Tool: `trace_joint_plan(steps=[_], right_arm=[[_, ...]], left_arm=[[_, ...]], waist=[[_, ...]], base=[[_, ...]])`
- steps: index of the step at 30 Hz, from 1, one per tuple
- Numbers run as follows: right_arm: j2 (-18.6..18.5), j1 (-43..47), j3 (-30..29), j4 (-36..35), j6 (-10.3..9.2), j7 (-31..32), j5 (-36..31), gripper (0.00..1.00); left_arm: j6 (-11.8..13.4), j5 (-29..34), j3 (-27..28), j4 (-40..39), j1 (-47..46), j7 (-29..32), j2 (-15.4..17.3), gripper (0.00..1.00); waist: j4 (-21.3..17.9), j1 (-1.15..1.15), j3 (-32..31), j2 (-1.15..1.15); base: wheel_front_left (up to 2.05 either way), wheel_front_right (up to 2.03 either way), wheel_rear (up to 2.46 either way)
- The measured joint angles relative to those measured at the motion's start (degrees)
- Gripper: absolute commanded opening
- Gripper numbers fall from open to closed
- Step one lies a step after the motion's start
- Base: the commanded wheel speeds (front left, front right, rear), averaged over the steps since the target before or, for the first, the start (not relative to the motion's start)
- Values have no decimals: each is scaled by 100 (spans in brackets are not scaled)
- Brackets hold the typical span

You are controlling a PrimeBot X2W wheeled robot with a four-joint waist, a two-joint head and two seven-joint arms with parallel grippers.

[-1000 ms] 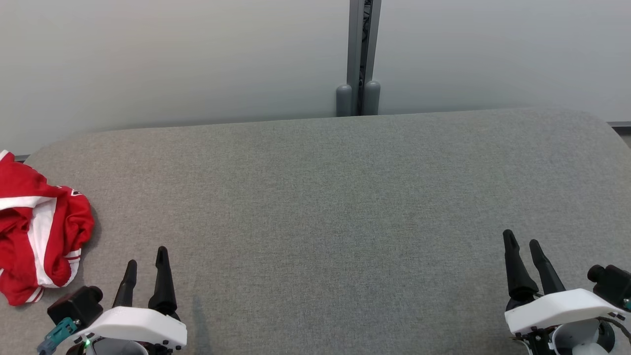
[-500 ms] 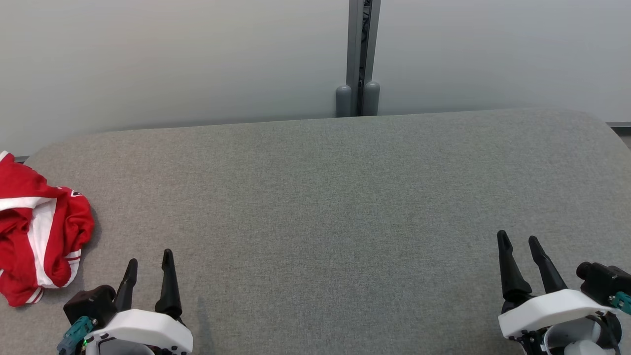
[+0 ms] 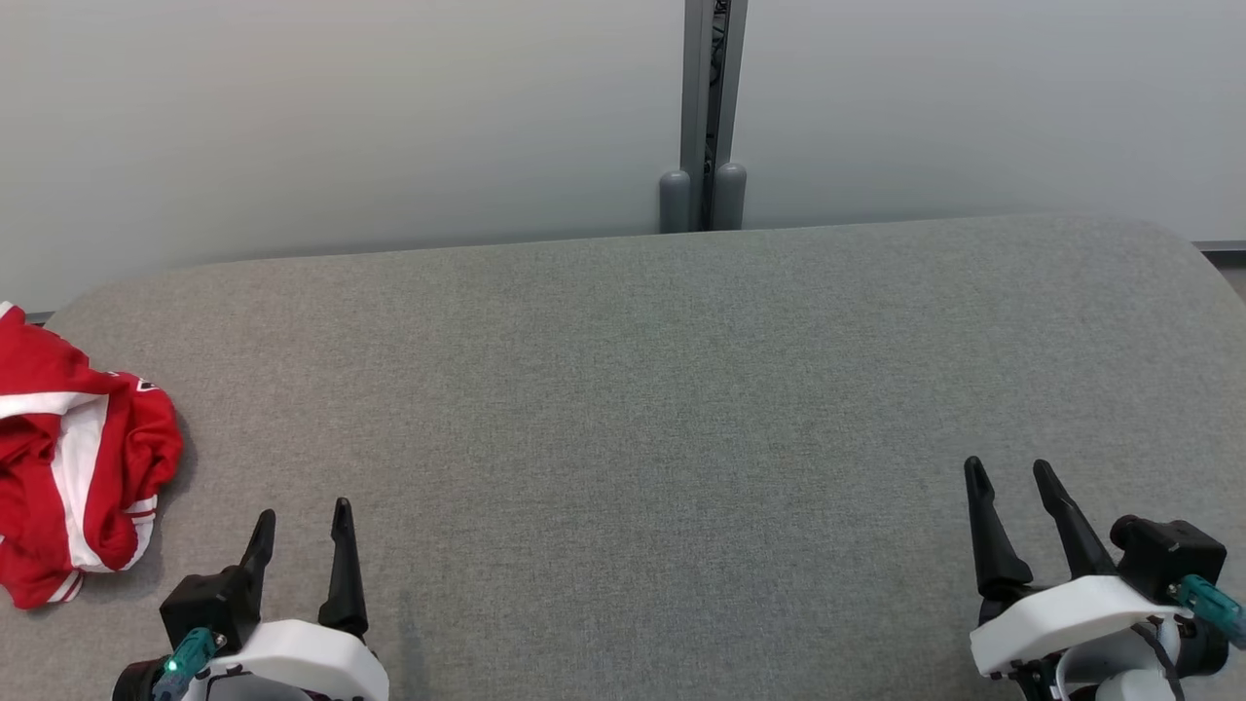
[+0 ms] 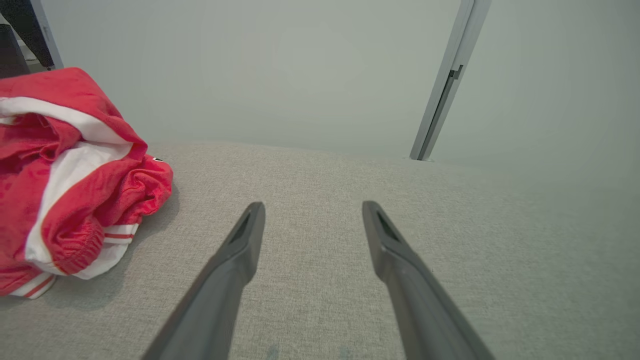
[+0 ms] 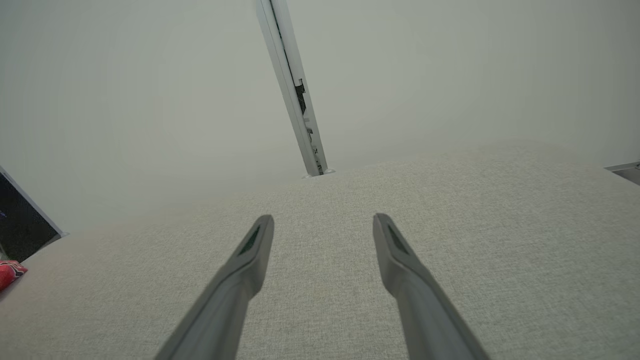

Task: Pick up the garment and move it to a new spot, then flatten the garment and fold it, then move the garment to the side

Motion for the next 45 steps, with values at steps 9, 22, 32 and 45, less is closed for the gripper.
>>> trace_joint_plan(steps=[9, 22, 32, 45], right_arm=[[-13, -12, 77, 97, 0, -113, -424, 100], [-29, -80, 109, 231, 0, -261, -1017, 100], [-31, -110, 99, 266, 1, -371, -1451, 100], [11, -110, 269, 286, 7, -401, -1513, 100]], left_arm=[[69, 409, -35, 125, 0, -105, 10, 100], [171, 996, -64, 285, 0, -250, 13, 100], [236, 1450, -65, 291, -1, -360, 12, 100], [275, 1524, 194, 294, 13, -386, 26, 100]], waist=[[-2, 0, 18, 0], [-3, 0, 34, 0], [110, 0, 72, 0], [988, 0, 138, 0]], base=[[0, 0, 0], [0, 0, 0], [0, 0, 0], [0, 0, 0]])
